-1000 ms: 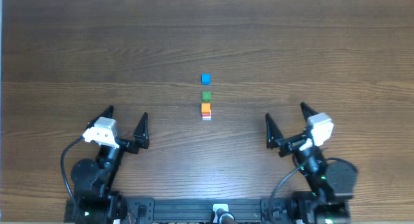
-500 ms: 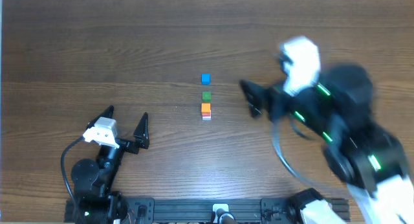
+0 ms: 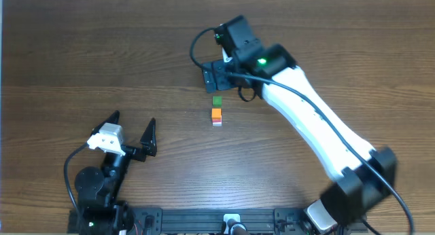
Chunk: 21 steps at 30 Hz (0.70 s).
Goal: Stack Cubes
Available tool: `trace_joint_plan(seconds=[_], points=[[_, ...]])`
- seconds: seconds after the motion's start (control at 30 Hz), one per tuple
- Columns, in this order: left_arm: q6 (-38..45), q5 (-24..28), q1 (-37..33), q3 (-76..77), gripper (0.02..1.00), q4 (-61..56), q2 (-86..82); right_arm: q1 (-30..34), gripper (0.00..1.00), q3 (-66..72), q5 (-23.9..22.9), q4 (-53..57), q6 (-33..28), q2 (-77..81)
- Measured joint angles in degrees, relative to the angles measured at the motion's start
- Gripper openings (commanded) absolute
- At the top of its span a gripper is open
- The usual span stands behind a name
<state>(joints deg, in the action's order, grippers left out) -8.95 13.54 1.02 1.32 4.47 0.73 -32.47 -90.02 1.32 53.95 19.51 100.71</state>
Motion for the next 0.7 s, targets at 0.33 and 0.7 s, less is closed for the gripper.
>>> trace_joint_plan(seconds=[0.33, 0.7], points=[[0.00, -0.02, 0.00, 0.00, 1.000, 0.00, 0.00, -1.20, 0.993, 0.00, -0.02, -1.51, 4.79, 11.10], [0.00, 0.00, 0.00, 0.00, 1.000, 0.00, 0.00, -2.56, 0.993, 0.00, 0.00, -3.41, 5.51, 18.10]])
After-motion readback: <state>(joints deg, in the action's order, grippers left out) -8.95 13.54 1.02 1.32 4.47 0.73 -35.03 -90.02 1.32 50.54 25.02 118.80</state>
